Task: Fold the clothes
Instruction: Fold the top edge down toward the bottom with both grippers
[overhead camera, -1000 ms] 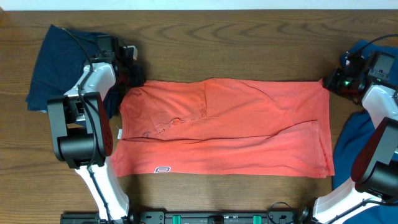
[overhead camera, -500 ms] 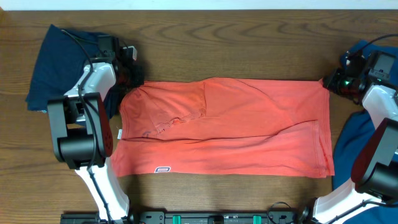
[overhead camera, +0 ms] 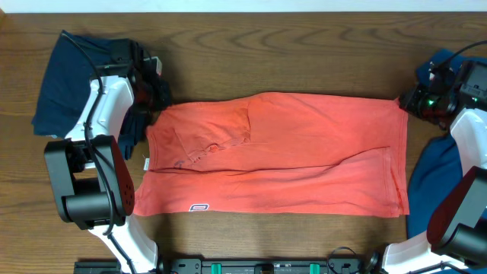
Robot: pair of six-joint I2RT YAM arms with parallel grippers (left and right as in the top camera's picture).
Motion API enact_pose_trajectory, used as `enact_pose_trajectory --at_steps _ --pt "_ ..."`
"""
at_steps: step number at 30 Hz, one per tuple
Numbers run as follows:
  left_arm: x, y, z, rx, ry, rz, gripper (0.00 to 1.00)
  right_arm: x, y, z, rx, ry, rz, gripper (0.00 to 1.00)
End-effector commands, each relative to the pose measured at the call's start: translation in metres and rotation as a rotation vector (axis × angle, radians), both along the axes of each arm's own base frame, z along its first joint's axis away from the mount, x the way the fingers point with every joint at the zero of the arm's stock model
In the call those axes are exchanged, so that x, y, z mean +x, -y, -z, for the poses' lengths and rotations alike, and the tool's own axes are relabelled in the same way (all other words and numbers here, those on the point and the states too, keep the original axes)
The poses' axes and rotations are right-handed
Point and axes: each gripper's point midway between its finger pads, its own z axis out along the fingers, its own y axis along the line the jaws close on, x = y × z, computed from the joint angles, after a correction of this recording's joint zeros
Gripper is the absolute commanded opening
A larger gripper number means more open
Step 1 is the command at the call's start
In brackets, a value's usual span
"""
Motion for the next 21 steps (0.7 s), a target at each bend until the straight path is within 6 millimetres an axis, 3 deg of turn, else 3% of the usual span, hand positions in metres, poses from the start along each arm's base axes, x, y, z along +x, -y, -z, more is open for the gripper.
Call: enact_pose_trajectory --at_steps 1,9,21 --pt "-0.008 -0.008 -0.009 0.015 -0.014 -0.021 0.06 -0.007 0.019 -0.003 0.021 -0.008 0.077 0.01" --pt "-0.035 -0.023 -0.021 0.036 -0.087 -0.059 0.06 -0.029 0.037 0.004 0.08 -0.074 0.159 0.01" --pt "-0.079 -0.031 -0.008 0.09 -0.272 -0.092 0.06 -0.058 0.03 0.018 0.117 -0.216 0.184 0.01"
